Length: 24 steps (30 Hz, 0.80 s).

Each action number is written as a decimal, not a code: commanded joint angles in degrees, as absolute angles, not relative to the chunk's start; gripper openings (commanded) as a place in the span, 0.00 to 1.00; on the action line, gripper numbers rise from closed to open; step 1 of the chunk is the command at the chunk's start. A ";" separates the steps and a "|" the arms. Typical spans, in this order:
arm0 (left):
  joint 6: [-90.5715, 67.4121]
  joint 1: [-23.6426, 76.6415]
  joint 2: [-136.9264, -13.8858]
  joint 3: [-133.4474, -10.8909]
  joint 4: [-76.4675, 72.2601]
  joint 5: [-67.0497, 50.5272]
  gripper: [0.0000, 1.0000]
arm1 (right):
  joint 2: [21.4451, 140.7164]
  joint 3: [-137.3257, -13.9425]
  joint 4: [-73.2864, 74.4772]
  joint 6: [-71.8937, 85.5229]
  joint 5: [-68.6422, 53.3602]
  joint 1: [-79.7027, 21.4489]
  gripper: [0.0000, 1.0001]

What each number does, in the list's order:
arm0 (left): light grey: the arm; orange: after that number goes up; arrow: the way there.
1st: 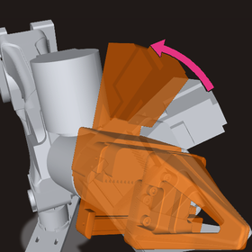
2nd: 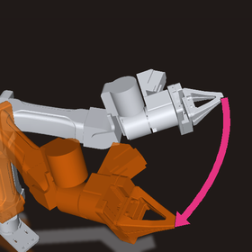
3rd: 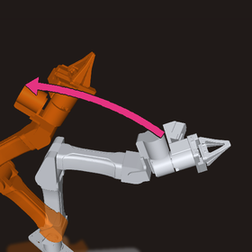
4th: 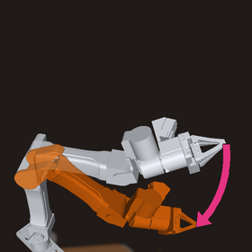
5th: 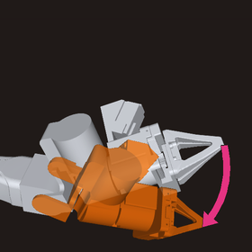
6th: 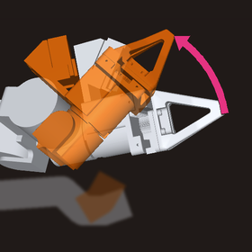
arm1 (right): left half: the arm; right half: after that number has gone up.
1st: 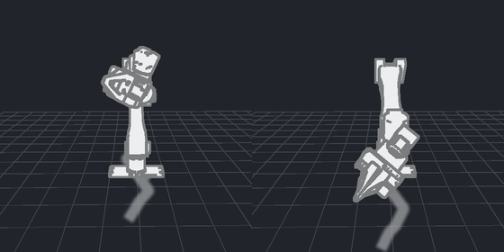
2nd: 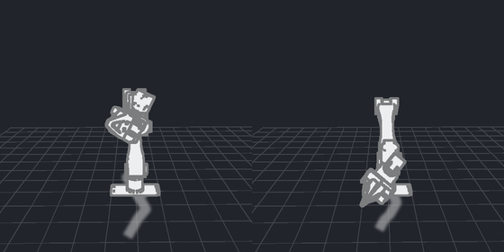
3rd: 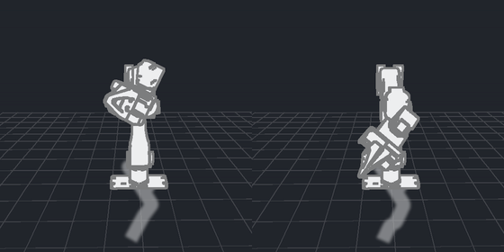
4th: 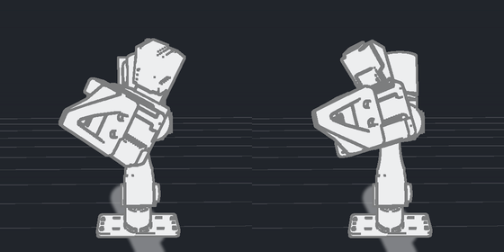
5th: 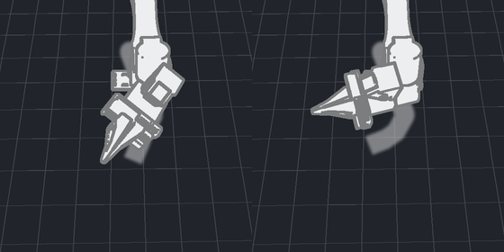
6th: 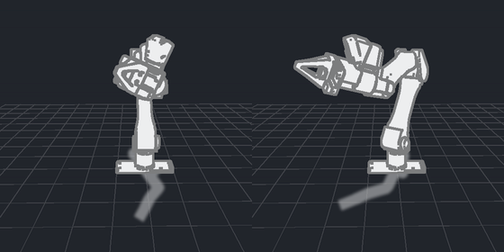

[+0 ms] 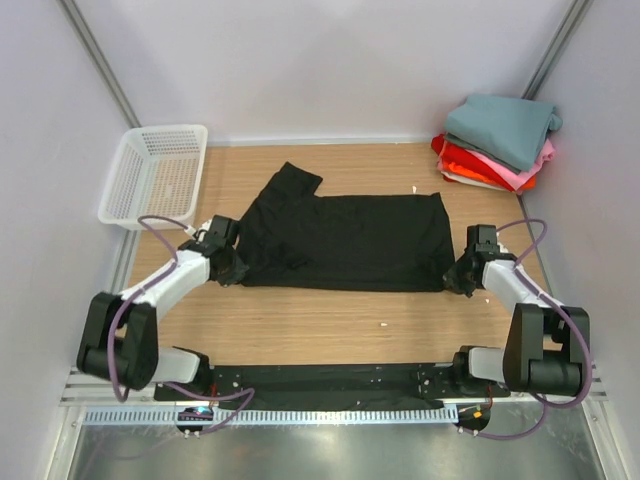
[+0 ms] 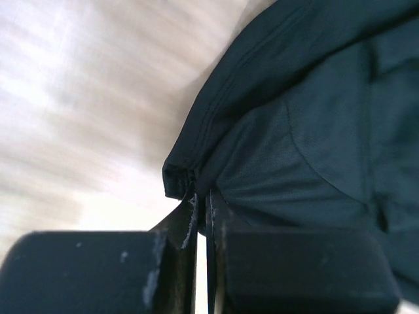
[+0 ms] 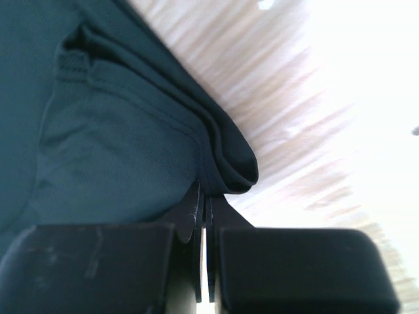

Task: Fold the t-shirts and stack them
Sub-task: Fold the tshirt

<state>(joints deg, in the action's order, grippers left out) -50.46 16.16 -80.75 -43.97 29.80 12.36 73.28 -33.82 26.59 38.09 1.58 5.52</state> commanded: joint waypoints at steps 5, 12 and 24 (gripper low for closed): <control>-55.63 16.00 -66.20 -35.88 35.86 6.86 0.01 | 71.28 -33.66 27.86 39.81 4.31 7.29 0.01; -56.60 16.44 -56.44 -33.57 41.82 0.80 0.48 | 66.89 -35.24 32.33 40.08 4.39 7.29 0.56; -42.54 16.44 -55.19 -51.59 50.98 6.23 0.65 | 55.54 -41.30 31.47 38.50 -1.75 1.01 0.93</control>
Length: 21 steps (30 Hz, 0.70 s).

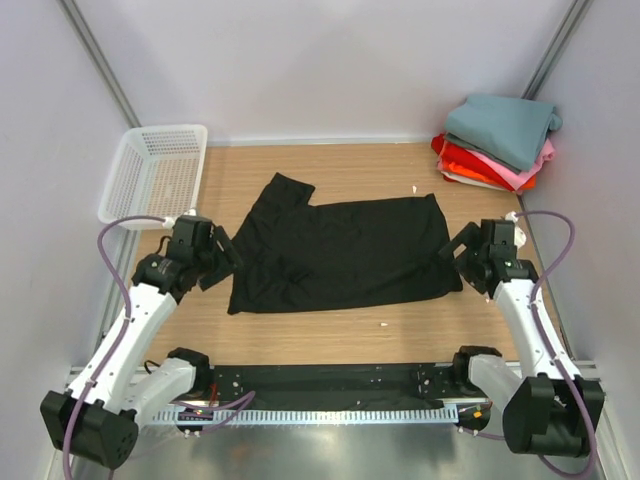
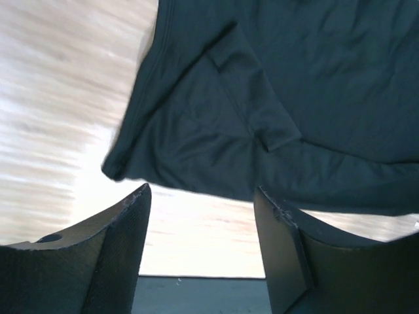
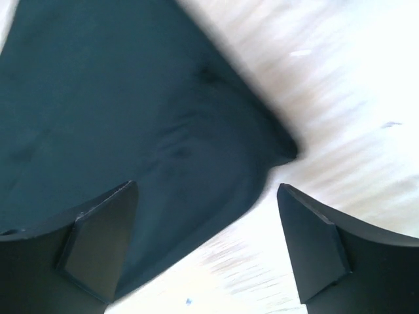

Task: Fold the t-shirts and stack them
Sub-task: Fold the tshirt

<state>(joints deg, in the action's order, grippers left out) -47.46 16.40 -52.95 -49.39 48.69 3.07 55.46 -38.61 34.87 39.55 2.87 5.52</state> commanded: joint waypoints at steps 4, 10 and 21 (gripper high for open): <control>-45.08 16.44 -58.00 -46.43 41.09 2.75 0.56 | 60.72 -48.06 29.63 40.42 9.74 -20.44 0.71; -49.31 16.52 -60.73 -37.02 29.28 -1.32 0.37 | 76.71 -58.17 22.24 39.82 3.01 -37.41 0.54; -49.31 16.52 -62.84 -28.31 23.11 -0.35 0.33 | 105.45 -82.34 25.12 41.83 -0.27 -51.58 0.57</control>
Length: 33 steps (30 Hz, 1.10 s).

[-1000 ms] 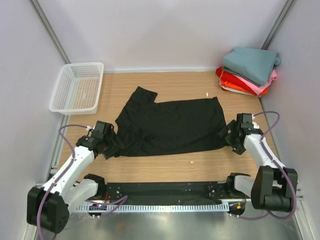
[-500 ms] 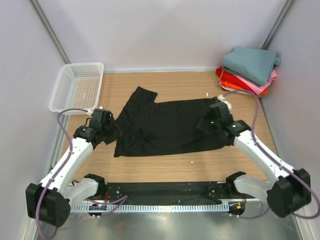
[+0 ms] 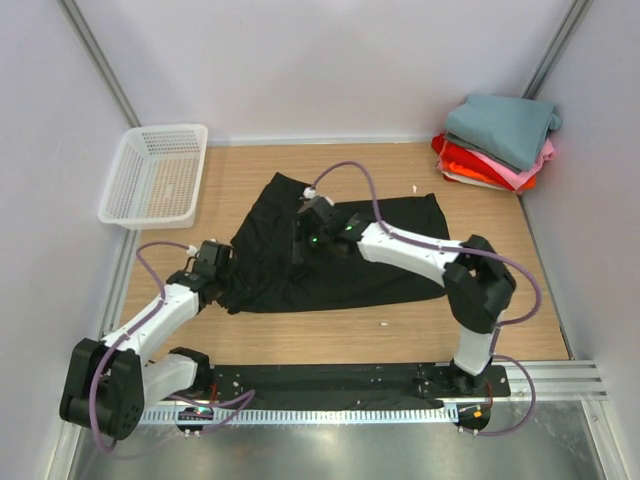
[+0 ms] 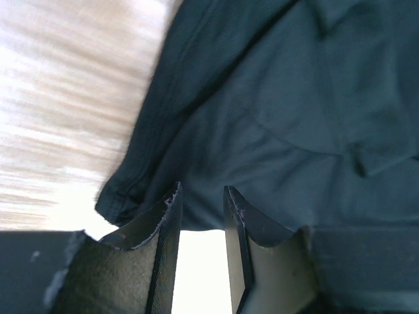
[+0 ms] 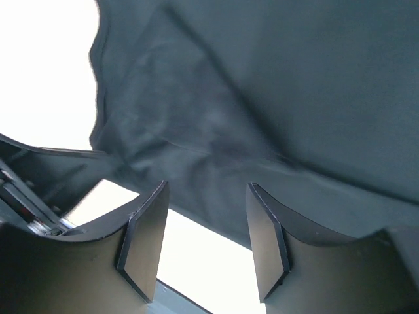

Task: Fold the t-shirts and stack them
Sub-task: Fold the tshirt

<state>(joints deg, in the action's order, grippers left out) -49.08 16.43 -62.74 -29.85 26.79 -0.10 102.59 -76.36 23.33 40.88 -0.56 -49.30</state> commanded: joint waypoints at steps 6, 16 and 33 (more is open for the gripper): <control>-49.75 16.52 -61.08 -24.70 23.03 2.63 0.30 | 115.22 -91.58 33.13 42.19 5.09 -55.63 0.57; -50.71 16.52 -60.73 -23.99 23.47 3.16 0.28 | 118.74 -93.60 37.62 44.30 8.88 -56.78 0.56; -50.80 16.52 -60.64 -23.82 23.38 2.99 0.28 | 121.46 -95.19 36.74 45.53 9.14 -56.95 0.40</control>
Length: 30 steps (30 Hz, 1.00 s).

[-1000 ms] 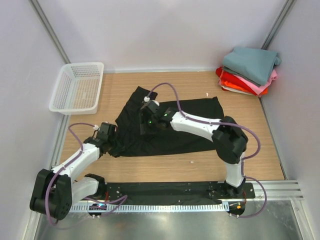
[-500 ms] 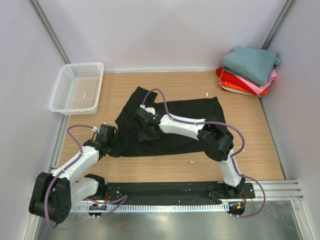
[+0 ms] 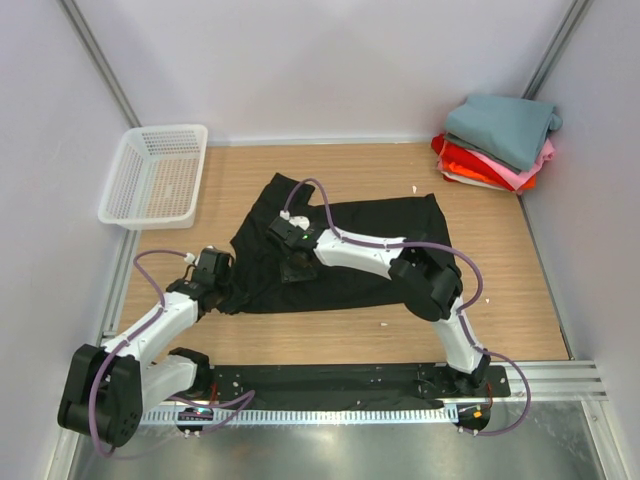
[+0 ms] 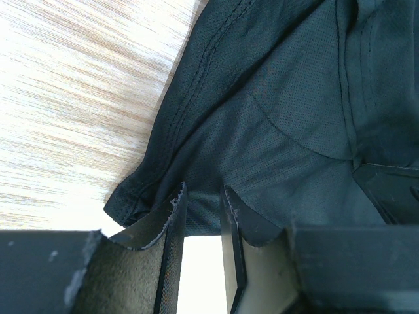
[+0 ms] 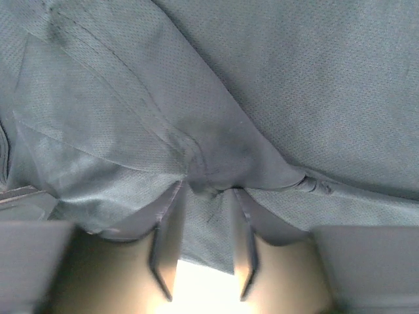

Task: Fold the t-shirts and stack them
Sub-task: Fold the tshirt

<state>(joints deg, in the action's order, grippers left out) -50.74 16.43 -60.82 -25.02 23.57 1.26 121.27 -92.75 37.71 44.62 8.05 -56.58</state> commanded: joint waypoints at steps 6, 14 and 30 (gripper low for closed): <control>-50.71 16.52 -60.82 -23.73 23.38 2.99 0.28 | 121.11 -95.71 37.26 45.62 10.81 -56.87 0.15; -50.71 16.52 -61.00 -23.99 23.73 3.25 0.27 | 118.75 -91.94 33.86 47.37 9.51 -52.92 0.04; -50.80 16.52 -62.67 -24.70 24.26 3.96 0.24 | 116.01 -74.80 7.57 61.87 -13.53 -42.01 0.01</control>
